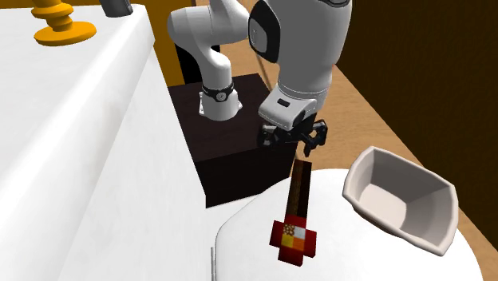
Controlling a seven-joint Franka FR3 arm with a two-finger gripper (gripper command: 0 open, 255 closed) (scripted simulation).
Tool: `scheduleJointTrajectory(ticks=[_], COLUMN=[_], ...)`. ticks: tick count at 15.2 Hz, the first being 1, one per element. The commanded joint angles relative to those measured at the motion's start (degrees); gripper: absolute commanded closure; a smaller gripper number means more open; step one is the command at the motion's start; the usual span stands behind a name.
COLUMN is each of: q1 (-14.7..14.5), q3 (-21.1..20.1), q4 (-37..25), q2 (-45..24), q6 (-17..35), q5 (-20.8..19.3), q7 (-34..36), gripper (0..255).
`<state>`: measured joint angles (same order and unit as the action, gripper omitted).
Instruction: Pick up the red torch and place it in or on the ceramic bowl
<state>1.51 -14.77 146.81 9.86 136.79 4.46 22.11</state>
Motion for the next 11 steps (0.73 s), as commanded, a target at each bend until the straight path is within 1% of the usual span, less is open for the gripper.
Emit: scheduleJointTrajectory(ticks=[1, 5, 7, 9, 11], q1=[0.4, 0.7, 0.0, -1.3, -1.9], q3=[-1.1, -1.3, -0.3, 1.2, 1.9], q4=[-1.8, -5.8, -8.3, -11.2, -11.9], q2=[-5.1, -15.3, -20.4, -25.3, -27.0], q6=[3.4, 9.4, 11.7, 13.6, 14.6], q5=[-2.3, -8.9, -12.5, -15.8, -16.8], q7=[3.8, 12.0, 16.2, 20.1, 21.1], gripper=[0, 0, 0, 0, 0])
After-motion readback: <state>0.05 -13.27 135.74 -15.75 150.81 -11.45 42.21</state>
